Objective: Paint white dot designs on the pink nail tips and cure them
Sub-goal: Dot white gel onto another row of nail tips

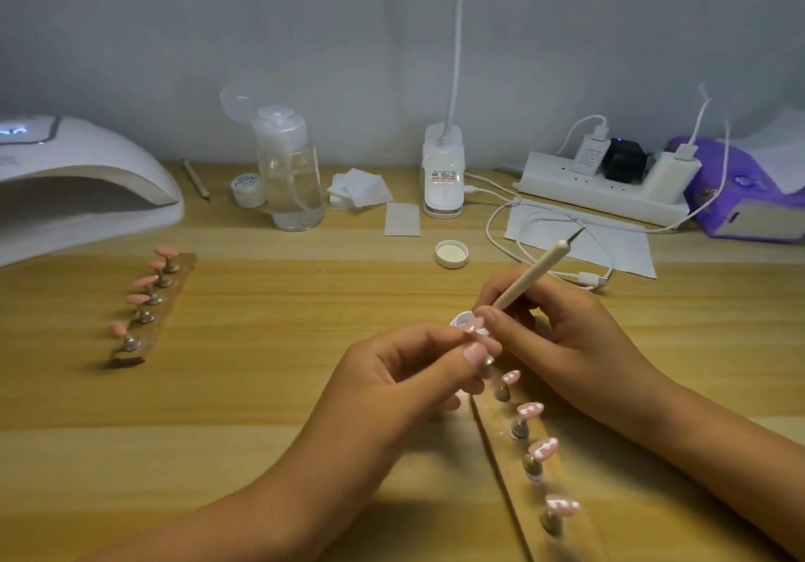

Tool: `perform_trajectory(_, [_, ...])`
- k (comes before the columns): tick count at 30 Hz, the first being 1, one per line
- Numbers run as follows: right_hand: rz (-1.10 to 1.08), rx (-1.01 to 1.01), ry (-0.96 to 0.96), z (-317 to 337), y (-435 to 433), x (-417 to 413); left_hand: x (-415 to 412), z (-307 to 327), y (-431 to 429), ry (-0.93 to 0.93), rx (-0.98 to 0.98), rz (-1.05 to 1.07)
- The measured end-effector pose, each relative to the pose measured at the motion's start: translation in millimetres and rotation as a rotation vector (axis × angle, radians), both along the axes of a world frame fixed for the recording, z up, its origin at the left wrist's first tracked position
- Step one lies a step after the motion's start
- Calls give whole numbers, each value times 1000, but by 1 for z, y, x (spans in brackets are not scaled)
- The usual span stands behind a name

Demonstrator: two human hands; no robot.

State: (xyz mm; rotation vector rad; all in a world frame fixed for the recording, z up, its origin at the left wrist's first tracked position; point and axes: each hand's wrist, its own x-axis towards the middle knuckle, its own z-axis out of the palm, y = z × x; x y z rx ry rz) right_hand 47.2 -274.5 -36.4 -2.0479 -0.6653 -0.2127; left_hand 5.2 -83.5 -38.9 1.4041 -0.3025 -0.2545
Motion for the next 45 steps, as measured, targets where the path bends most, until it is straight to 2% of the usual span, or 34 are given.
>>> perform_trajectory(3, [-20,62,25,1,0,-2,2,-1,1,24,-10,26])
perform_trajectory(11, [-136,478,140,9,-8,-4,1,2,-2,35,-68,14])
perform_trajectory(19, [50,775,415,13,-4,-5,2,3,-4,-1,-42,15])
perform_trajectory(25, [171,832,490,18,2,-13,3,5,-5,13,-47,-10])
perform_trajectory(45, [177,795,535,16,4,-13,4,5,-4,-15,-18,2])
